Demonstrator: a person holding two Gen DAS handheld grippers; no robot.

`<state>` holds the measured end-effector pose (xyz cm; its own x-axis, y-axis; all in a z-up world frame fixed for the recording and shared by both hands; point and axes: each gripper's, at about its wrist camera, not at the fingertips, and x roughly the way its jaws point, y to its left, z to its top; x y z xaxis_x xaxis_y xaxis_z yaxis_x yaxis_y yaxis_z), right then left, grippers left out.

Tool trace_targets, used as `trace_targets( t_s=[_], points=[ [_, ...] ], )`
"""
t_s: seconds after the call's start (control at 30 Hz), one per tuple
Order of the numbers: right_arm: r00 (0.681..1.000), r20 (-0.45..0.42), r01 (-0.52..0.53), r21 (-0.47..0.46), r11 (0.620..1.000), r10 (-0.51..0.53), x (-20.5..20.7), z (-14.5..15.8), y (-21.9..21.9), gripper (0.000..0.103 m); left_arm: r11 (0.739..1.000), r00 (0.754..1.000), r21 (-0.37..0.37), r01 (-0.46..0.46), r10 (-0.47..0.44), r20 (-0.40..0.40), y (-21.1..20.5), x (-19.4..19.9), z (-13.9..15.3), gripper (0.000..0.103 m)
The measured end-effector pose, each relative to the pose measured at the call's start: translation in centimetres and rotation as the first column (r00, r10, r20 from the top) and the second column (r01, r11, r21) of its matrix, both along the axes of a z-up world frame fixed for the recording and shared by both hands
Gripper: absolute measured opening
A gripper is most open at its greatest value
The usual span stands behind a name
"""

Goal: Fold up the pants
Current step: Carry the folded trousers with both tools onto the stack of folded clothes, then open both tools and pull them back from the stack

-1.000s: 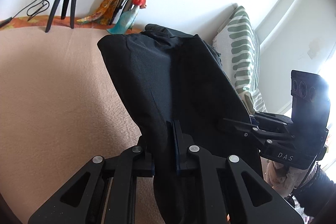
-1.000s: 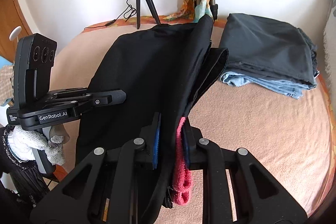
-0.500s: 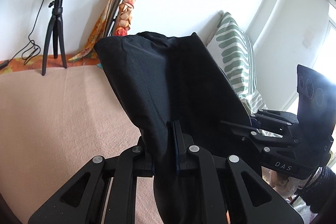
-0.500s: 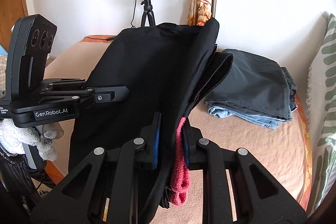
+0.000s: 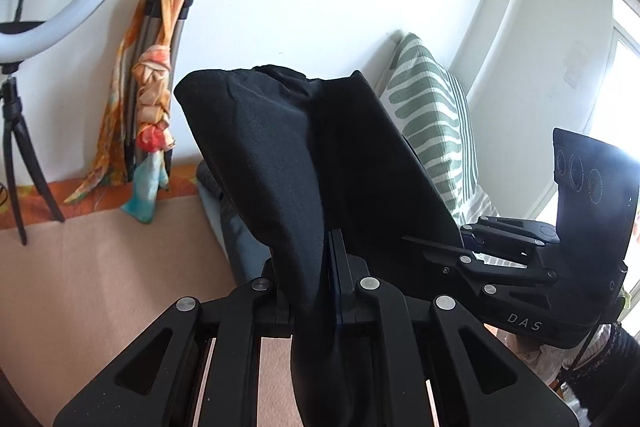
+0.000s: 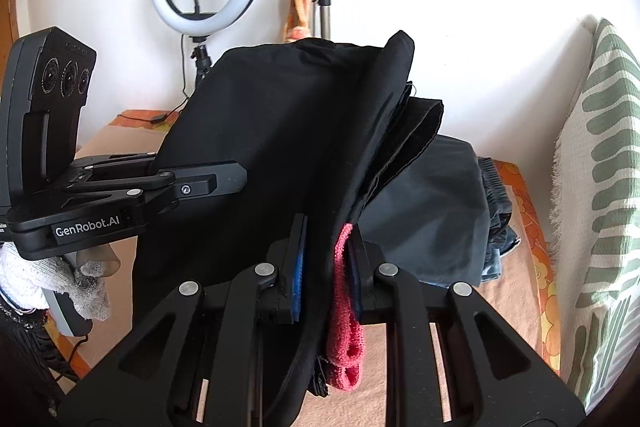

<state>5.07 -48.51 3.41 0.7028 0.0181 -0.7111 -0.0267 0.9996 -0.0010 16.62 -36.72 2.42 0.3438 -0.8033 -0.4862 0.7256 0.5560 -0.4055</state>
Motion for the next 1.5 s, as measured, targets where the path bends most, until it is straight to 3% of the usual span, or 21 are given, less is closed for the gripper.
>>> trace_targets(
  t_s=[0.33, 0.57, 0.77, 1.1, 1.2, 1.3, 1.4, 1.5],
  points=[
    [0.999, -0.017, 0.036, -0.055, 0.998, -0.037, 6.9, -1.2, -6.7, 0.019, 0.999, 1.000, 0.025, 0.021, -0.021, 0.006, -7.5, 6.2, -0.6, 0.010],
    [0.998, -0.045, 0.034, -0.025, 0.999, -0.035, 10.5, -3.7, -10.2, 0.019, 0.997, 1.000, 0.077, 0.020, -0.019, -0.005, -10.7, 9.6, -2.6, 0.010],
    [0.992, -0.113, 0.065, 0.017, 0.998, -0.063, 12.0, -7.0, -12.4, 0.019, 0.983, 1.000, 0.183, 0.024, -0.026, 0.009, -12.7, 10.6, -5.2, 0.011],
    [0.965, -0.177, 0.188, -0.048, 0.981, -0.193, 11.7, -9.3, -13.9, 0.027, 0.962, 0.999, 0.269, -0.033, 0.034, 0.000, -11.9, 11.5, -6.5, 0.022],
    [0.958, -0.168, 0.214, -0.115, 0.970, -0.231, 11.5, -8.8, -13.9, 0.036, 0.958, 0.998, 0.283, -0.055, 0.051, 0.022, -11.5, 11.5, -6.3, 0.024],
    [0.952, -0.169, 0.234, -0.144, 0.961, -0.257, 11.2, -8.4, -13.9, 0.045, 0.959, 0.998, 0.275, -0.063, 0.053, 0.042, -11.2, 11.1, -5.6, 0.029],
    [0.944, -0.164, 0.263, -0.159, 0.952, -0.288, 10.5, -7.9, -13.5, 0.049, 0.962, 0.996, 0.263, -0.070, 0.052, 0.075, -10.5, 10.3, -4.5, 0.041],
    [0.938, -0.155, 0.286, -0.158, 0.945, -0.310, 9.6, -7.2, -12.9, 0.052, 0.967, 0.993, 0.241, -0.077, 0.053, 0.104, -9.4, 9.3, -3.6, 0.047]
  ],
)
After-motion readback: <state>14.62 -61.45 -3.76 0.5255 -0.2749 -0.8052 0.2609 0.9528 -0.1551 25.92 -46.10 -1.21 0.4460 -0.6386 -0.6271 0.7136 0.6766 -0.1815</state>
